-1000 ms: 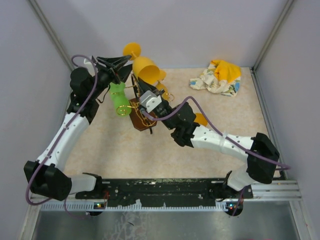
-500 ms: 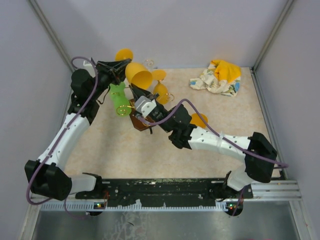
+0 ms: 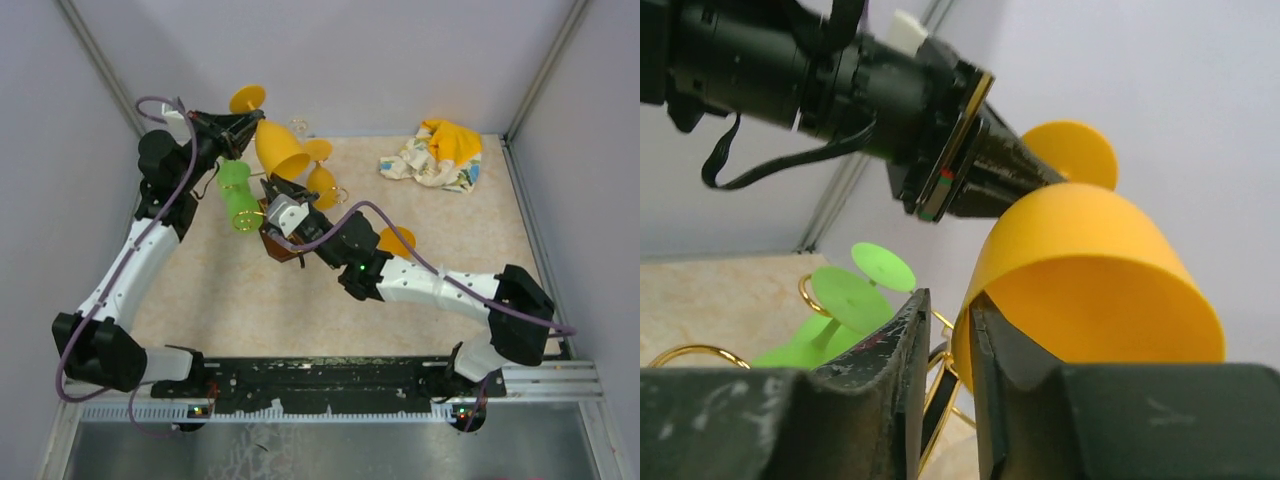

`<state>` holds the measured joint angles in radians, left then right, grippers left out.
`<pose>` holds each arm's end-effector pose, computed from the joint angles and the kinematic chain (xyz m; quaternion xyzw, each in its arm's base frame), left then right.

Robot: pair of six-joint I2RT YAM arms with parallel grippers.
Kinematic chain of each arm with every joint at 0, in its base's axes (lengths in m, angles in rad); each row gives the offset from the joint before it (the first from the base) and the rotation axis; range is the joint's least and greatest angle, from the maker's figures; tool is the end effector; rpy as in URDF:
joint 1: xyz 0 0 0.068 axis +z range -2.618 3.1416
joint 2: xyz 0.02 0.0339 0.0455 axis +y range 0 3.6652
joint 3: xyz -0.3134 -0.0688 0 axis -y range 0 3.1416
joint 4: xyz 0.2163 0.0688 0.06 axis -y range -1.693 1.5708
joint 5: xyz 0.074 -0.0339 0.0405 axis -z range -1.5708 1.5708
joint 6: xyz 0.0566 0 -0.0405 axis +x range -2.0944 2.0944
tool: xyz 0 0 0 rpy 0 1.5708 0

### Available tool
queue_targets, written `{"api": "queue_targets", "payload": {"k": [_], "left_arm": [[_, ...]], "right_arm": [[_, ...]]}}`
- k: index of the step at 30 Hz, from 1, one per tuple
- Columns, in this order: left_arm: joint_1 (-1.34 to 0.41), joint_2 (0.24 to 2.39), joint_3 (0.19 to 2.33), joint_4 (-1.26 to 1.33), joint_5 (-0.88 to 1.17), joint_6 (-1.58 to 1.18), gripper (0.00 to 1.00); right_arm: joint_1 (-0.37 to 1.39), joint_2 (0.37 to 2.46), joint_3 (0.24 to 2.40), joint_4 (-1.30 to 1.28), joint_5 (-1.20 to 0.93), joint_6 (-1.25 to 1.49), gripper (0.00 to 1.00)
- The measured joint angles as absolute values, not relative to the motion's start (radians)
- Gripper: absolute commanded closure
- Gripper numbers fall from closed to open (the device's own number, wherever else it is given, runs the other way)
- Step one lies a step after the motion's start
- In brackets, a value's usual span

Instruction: Place the wine glass upside down on the wine glass rack

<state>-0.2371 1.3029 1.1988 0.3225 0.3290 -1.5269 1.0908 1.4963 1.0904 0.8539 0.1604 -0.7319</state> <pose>0.2707 -0.0842 0.4806 -0.2690 0.5702 -0.6591 0.4099 0.1632 0.2940 0.4520 -0.3778 0.3787 0.1086 0.8379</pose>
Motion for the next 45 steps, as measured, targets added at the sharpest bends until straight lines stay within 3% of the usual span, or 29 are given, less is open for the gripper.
{"api": "queue_targets", "payload": {"k": [11, 24, 29, 32, 34, 45], "left_arm": [[-0.104, 1.369, 1.385, 0.365, 0.519, -1.102, 1.00], [-0.107, 1.091, 1.301, 0.224, 0.613, -0.447, 1.00], [-0.117, 1.019, 1.315, 0.256, 0.740, -0.442, 1.00], [-0.148, 0.986, 1.262, 0.316, 0.807, -0.482, 1.00], [-0.181, 0.956, 1.194, 0.340, 0.830, -0.486, 1.00], [-0.474, 0.831, 0.956, 0.347, 0.788, -0.373, 1.00]], "right_arm": [[1.089, 1.403, 1.073, 0.733, 0.345, -0.729, 0.49], [0.841, 1.353, 1.294, 0.309, 0.524, -0.449, 0.41], [0.807, 1.381, 1.343, 0.205, 0.584, -0.385, 0.33], [0.791, 1.397, 1.352, 0.143, 0.598, -0.345, 0.11], [0.777, 1.404, 1.364, 0.094, 0.587, -0.308, 0.02], [0.675, 1.487, 1.568, -0.104, 0.571, -0.186, 0.01]]}}
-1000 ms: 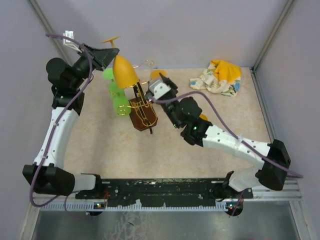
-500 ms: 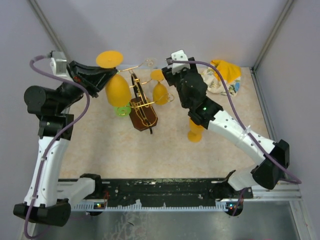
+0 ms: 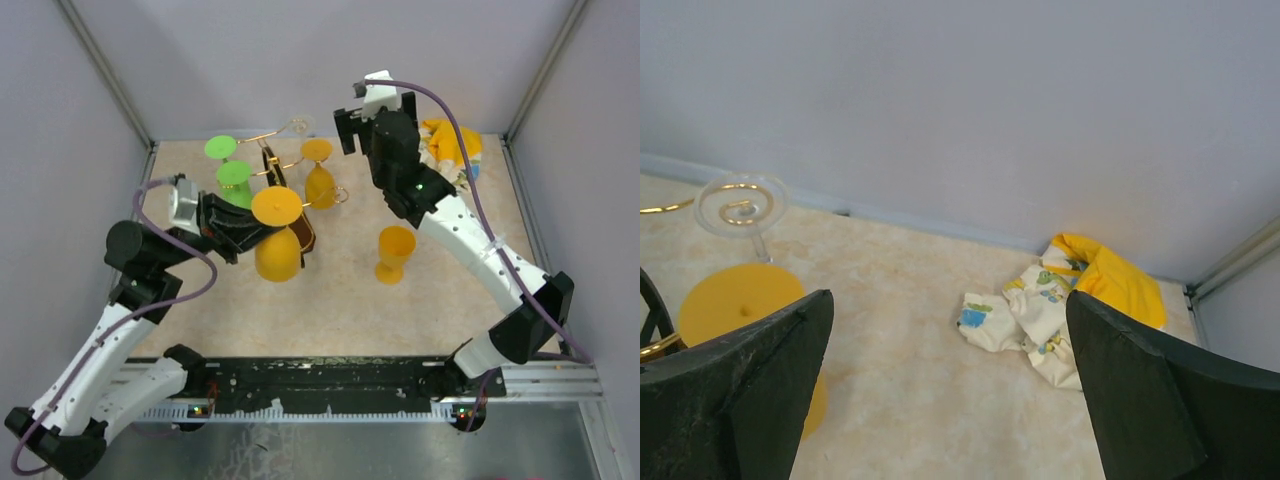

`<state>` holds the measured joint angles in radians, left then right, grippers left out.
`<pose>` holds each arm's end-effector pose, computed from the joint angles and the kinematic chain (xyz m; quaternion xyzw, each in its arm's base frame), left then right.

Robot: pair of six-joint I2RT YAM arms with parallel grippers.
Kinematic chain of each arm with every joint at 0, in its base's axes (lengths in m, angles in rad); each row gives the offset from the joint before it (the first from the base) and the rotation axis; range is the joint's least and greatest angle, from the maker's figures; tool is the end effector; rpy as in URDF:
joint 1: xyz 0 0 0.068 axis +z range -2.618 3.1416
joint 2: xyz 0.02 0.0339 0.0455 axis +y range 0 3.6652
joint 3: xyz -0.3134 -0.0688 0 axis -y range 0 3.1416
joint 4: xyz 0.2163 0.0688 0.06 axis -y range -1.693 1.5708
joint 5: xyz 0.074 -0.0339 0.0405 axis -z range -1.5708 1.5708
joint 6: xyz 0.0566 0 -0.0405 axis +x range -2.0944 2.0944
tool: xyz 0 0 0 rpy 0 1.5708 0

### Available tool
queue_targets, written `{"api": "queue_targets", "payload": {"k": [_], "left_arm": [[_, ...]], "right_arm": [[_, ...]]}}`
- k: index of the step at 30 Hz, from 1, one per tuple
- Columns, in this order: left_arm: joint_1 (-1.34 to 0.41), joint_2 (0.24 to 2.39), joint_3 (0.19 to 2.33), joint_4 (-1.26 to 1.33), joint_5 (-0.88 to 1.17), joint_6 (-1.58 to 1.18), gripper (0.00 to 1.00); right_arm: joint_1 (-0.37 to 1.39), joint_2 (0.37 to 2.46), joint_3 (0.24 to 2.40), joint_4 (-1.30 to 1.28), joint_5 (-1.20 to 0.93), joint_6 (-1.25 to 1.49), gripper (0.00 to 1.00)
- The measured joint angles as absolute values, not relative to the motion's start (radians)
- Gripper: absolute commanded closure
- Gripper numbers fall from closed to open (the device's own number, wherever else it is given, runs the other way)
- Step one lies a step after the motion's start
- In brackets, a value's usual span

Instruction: Place the wine glass upside down on the wine glass rack

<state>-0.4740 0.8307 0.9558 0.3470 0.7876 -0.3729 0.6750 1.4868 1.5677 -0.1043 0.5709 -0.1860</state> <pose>0.0860 -0.0892 0.4832 0.3512 0.4650 -0.5063 0.6357 0.2737 0.1799 0.5002 -0.1076 0.7059 -0.0331 0.6993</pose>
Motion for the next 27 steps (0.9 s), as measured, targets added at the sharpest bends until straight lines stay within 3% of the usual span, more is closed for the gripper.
{"api": "queue_targets", "payload": {"k": [10, 27], "left_arm": [[-0.659, 0.672, 0.593, 0.459, 0.587, -0.244, 1.00], [-0.662, 0.555, 0.372, 0.568, 0.273, -0.083, 1.00]], "right_arm": [[0.638, 1.507, 1.569, -0.172, 0.571, -0.155, 0.01], [0.636, 1.508, 1.518, -0.165, 0.564, -0.160, 0.01]]}}
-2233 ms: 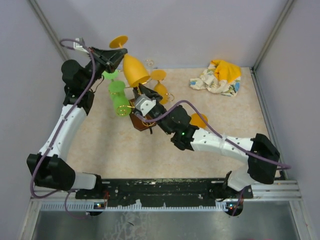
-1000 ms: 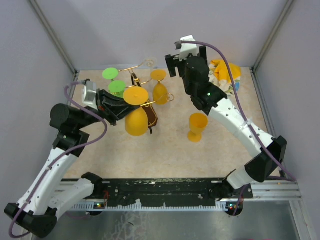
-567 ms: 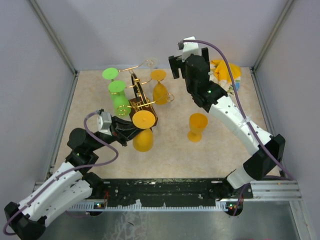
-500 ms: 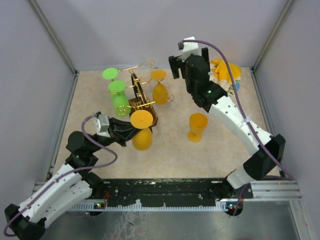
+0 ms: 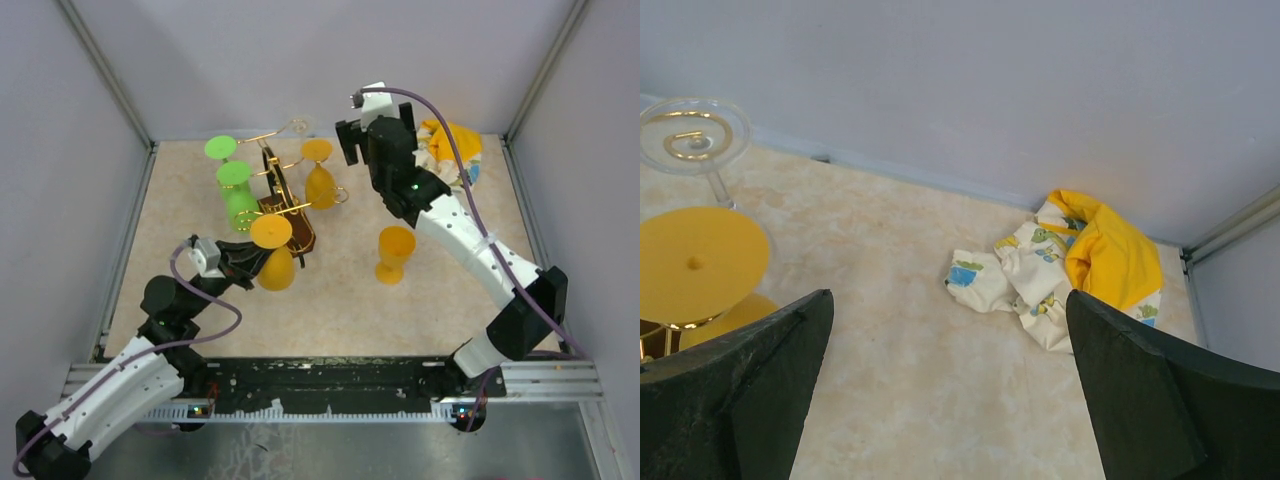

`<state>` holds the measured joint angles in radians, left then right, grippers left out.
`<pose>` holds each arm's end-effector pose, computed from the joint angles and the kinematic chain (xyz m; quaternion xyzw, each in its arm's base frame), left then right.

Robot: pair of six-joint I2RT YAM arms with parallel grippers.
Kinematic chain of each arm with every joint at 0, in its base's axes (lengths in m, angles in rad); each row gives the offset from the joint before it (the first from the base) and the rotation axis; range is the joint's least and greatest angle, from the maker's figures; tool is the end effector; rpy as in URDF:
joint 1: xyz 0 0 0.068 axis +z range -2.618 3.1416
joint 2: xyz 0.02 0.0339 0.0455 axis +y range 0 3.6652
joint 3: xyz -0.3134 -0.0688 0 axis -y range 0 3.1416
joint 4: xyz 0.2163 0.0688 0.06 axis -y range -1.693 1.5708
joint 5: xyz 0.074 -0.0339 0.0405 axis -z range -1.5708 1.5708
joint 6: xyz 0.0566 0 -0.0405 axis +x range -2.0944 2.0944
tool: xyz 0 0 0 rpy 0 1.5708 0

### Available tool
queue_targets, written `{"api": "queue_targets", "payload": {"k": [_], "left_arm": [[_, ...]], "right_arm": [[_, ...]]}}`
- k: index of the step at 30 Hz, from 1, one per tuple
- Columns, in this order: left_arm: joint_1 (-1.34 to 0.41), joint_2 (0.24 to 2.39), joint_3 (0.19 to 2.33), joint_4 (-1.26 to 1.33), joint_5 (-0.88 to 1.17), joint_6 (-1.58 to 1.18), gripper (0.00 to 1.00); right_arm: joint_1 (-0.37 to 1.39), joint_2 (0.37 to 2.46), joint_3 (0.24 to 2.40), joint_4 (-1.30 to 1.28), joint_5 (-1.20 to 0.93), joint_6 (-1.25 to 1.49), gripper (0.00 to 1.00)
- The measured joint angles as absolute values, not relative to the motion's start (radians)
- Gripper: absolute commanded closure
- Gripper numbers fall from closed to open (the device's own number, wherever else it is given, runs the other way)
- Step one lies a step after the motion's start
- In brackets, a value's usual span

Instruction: Place the wine glass upside down on the wine glass rack

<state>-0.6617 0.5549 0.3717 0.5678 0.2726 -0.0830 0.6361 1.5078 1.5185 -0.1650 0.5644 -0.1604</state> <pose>0.0667 -0.0712 0.3464 0.2660 0.4986 -0.3696 0.7376 0.2885 0.1754 0.4699 -0.1159 0.7426 -0.0583 0.6570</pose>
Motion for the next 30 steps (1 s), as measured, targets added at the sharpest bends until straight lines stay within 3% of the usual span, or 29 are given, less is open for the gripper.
{"api": "queue_targets", "payload": {"k": [30], "left_arm": [[-0.662, 0.565, 0.253, 0.619, -0.003, -0.089, 1.00]], "right_arm": [[0.631, 1.508, 1.466, -0.136, 0.543, -0.184, 0.01]]}}
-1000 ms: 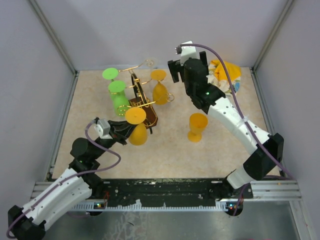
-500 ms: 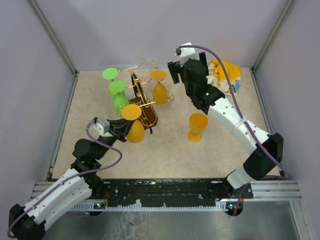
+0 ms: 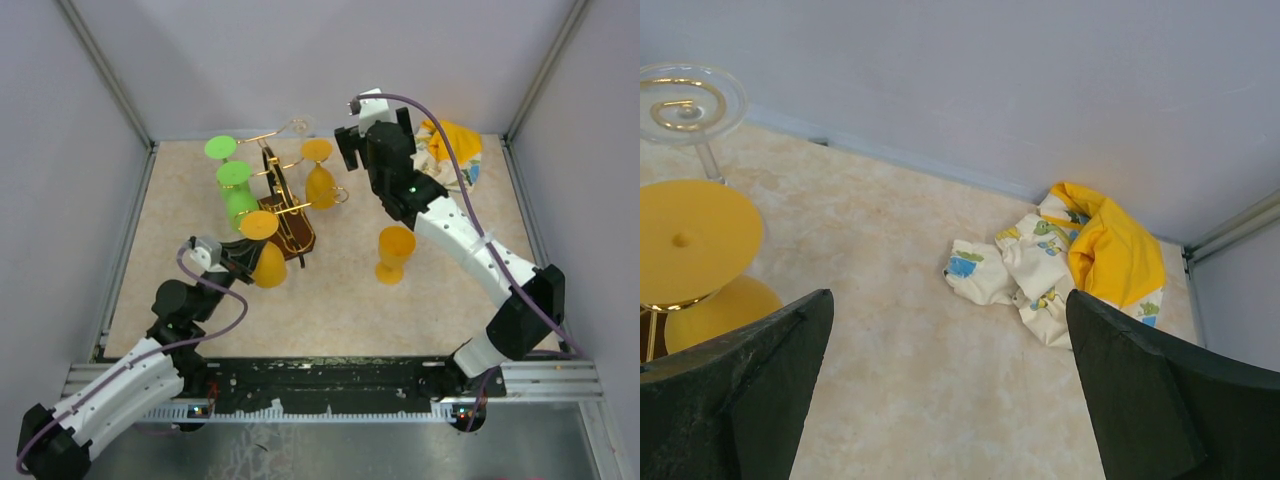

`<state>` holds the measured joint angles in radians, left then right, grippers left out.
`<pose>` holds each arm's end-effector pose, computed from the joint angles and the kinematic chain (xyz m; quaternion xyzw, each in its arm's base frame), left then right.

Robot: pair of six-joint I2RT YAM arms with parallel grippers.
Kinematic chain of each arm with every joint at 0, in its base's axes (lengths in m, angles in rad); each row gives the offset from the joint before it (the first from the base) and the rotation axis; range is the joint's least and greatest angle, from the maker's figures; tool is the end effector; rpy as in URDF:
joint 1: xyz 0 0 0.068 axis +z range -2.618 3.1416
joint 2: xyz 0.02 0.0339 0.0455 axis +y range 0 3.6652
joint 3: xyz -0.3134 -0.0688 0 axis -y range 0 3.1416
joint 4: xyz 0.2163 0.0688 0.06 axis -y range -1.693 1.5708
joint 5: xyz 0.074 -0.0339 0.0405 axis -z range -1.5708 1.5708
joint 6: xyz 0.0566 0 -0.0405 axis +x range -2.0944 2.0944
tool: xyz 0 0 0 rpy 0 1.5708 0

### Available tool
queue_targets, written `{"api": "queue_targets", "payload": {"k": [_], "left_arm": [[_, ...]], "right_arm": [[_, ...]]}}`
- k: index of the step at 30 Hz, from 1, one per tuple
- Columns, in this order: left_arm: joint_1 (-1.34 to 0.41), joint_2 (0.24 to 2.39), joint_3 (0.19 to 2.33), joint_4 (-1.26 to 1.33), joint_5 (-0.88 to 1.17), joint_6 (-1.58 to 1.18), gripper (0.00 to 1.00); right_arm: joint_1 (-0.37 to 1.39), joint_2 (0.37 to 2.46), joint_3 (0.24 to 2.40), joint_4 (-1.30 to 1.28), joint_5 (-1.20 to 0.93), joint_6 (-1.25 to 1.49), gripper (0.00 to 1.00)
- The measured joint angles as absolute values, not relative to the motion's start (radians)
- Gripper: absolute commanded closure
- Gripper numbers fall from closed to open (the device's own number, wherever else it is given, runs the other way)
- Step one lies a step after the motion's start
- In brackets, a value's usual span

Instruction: Place the wine glass upside down on the wine glass rack

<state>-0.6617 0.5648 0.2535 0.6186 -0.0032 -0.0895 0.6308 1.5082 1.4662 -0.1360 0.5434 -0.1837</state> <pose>0.0822 -0.0638 0.3116 0.1654 0.5669 -0.2952 0.7511 0.2915 0.1766 0.4555 -0.1346 0.7468 -0.0638 0.6482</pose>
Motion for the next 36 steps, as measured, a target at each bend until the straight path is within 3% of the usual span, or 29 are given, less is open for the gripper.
{"api": "queue_targets", "payload": {"k": [15, 25, 30, 36], "left_arm": [[-0.662, 0.687, 0.231, 0.804, -0.161, -0.090, 1.00], [-0.663, 0.541, 0.155, 0.826, -0.321, -0.077, 1.00], [-0.666, 0.481, 0.151, 0.807, -0.302, -0.045, 1.00], [-0.666, 0.565, 0.154, 0.802, -0.192, -0.022, 1.00]], "right_arm": [[0.628, 1.509, 1.466, -0.134, 0.533, -0.191, 0.01], [0.625, 1.509, 1.464, -0.133, 0.529, -0.191, 0.01], [0.624, 1.509, 1.464, -0.132, 0.528, -0.191, 0.01], [0.624, 1.509, 1.464, -0.131, 0.527, -0.191, 0.01]]}}
